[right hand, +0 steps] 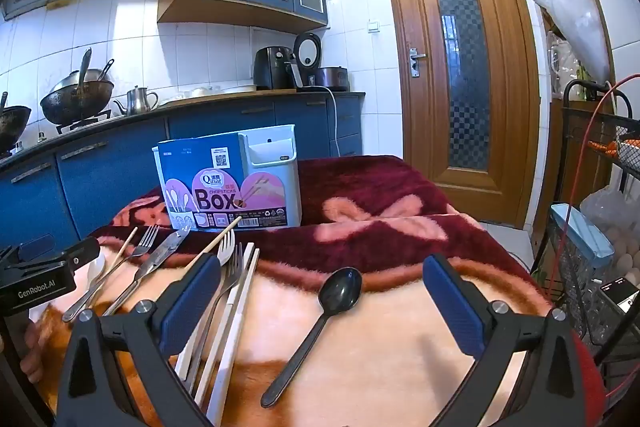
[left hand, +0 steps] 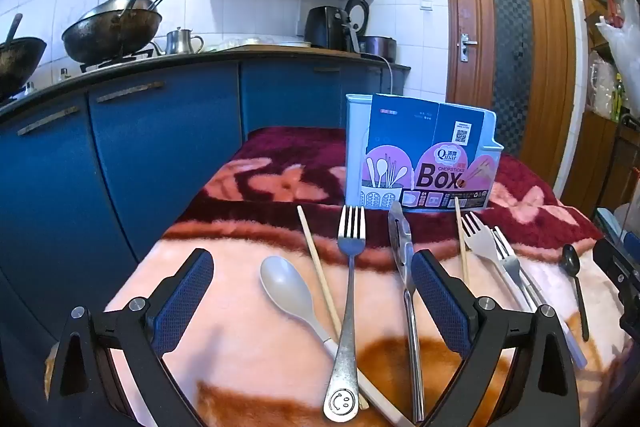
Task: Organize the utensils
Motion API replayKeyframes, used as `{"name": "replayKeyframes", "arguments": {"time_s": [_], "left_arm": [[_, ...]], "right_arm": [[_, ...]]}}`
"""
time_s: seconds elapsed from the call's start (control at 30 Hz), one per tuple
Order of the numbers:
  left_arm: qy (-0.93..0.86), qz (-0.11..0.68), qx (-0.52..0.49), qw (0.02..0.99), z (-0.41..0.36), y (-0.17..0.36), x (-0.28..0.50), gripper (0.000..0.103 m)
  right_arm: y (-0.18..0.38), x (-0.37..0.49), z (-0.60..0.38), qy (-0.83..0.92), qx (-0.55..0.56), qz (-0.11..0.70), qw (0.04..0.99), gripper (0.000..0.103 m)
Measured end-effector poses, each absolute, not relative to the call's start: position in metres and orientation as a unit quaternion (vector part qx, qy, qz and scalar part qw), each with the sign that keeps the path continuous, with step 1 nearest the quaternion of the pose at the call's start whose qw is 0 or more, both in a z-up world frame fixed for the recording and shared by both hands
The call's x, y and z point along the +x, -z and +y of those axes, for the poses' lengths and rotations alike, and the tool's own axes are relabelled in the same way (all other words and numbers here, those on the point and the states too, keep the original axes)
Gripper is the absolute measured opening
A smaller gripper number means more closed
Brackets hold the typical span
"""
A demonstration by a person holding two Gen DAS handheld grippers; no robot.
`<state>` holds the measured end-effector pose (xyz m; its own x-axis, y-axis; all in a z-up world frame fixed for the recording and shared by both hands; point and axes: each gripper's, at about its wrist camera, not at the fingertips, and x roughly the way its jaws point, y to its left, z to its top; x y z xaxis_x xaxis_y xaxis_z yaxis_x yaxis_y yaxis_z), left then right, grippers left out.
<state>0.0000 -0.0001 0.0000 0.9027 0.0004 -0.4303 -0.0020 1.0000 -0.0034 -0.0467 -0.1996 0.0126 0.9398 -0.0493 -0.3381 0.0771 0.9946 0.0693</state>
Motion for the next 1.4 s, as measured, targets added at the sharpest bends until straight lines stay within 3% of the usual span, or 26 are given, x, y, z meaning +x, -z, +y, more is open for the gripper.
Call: {"name": "replayKeyframes", "arguments": {"time_s": [1.4], "left_arm": [[0.000, 0.222, -0.008, 0.975, 0.0002, 0.0001, 0.0000, 0.099]], "right_arm": [[-0.0108, -0.0443, -0.2007, 0.031, 0.044, 0.173, 0.983, 0.103]]}}
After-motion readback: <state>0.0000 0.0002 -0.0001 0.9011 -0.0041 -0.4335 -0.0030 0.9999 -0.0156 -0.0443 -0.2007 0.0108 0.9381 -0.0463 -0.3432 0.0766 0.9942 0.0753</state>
